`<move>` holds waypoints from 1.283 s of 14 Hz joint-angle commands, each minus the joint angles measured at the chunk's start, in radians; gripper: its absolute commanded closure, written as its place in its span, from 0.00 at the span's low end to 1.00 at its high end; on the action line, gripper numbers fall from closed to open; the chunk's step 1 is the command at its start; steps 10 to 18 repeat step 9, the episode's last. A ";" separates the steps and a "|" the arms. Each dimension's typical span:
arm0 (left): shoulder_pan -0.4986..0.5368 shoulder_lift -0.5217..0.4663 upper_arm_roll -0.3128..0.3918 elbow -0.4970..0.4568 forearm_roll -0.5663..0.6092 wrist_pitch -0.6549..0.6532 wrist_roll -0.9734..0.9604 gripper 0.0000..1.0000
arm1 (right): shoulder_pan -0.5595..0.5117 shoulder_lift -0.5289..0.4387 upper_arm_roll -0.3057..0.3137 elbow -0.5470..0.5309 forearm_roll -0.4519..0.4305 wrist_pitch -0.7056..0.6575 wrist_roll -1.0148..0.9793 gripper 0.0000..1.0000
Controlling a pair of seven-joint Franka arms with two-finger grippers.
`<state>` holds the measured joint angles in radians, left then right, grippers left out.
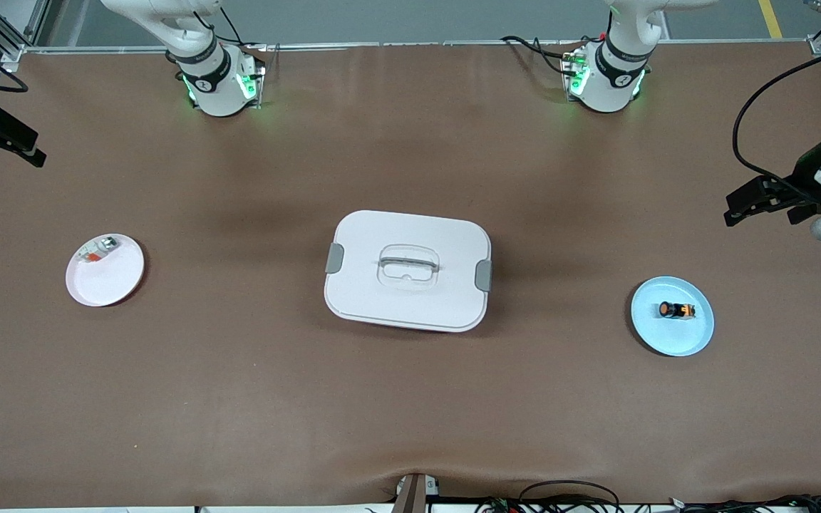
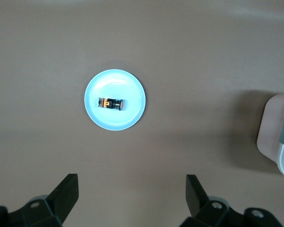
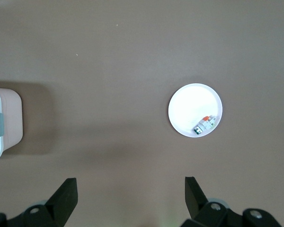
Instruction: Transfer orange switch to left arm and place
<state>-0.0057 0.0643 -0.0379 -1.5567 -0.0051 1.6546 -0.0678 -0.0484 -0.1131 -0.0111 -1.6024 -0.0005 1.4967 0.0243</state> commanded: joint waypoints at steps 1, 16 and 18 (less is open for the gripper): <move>-0.002 0.005 -0.002 0.009 -0.001 -0.013 0.013 0.00 | -0.016 0.010 0.003 0.019 -0.003 -0.018 -0.006 0.00; -0.002 0.005 -0.004 0.007 -0.007 -0.013 0.014 0.00 | -0.030 0.009 0.008 -0.010 0.008 -0.026 -0.012 0.00; -0.002 0.005 -0.004 0.007 -0.007 -0.013 0.014 0.00 | -0.030 0.009 0.008 -0.010 0.008 -0.026 -0.012 0.00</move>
